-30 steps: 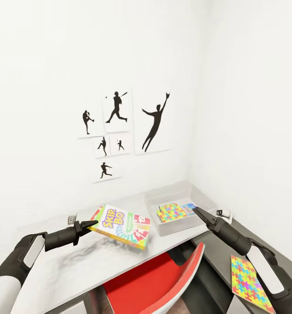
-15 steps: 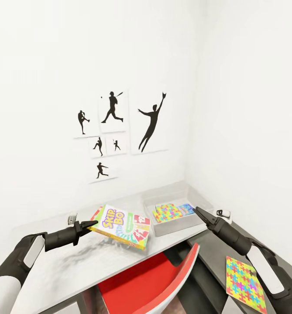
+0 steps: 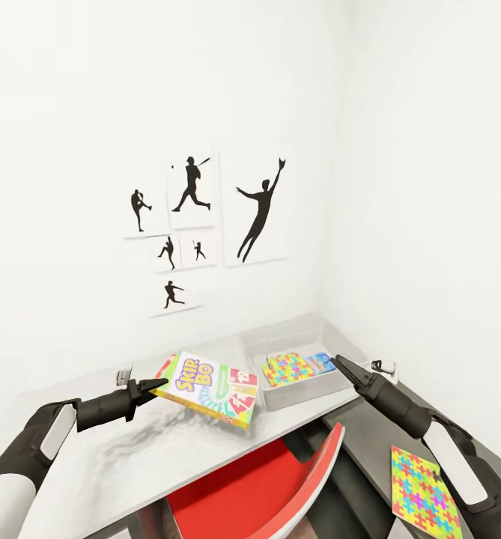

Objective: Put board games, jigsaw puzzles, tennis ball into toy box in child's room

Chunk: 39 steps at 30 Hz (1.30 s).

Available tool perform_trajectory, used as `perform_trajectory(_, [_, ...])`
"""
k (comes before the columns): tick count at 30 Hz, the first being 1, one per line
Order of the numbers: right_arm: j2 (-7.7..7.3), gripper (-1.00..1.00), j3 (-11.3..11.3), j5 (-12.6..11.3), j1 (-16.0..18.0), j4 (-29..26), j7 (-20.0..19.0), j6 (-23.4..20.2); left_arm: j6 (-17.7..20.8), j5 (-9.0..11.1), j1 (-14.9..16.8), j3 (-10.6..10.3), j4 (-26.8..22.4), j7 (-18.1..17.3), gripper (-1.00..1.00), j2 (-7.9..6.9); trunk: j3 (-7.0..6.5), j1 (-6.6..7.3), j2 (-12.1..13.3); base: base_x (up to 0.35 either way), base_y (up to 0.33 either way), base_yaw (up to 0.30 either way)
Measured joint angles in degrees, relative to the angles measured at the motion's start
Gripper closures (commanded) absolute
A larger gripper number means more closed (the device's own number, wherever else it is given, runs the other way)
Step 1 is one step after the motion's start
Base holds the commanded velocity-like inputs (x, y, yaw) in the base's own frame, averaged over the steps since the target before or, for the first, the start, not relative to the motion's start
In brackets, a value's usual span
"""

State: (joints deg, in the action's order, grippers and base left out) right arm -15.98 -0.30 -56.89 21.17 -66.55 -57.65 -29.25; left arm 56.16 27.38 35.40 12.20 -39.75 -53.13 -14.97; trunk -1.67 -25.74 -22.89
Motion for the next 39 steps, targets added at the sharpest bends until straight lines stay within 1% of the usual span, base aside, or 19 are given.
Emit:
perform_trajectory(5, [0.0, -1.0, 0.0, 0.0, 0.0, 0.0, 0.0, 0.0, -0.05, -0.08, 0.0, 0.01, 0.0, 0.02, 1.0, 0.01, 0.0, 0.0, 0.01, 0.233, 0.0, 0.0])
perform_trajectory(13, [0.0, -1.0, 0.01, 0.0, 0.0, 0.03, 0.0, 0.0, -0.02, -0.01, 0.0, 0.0, 0.0, 0.07, 1.0, 0.02, 0.0, -0.02, 0.01, 0.051, 0.0, 0.0])
perform_trajectory(21, [0.0, -1.0, -0.03, 0.01, 0.0, 0.06, 0.0, 0.0, -0.05, -0.08, 0.0, 0.0, 0.01, 0.12, 1.0, 0.02, 0.0, -0.01, 0.02, 0.193, 0.0, 0.0])
perform_trajectory(39, [0.0, -1.0, -0.04, 0.0, 0.0, 0.09, 0.0, 0.0, -0.01, 0.0, 0.0, 0.0, 0.0, 0.12, 1.0, 0.02, 0.0, -0.02, 0.01, 0.01, 0.0, 0.0])
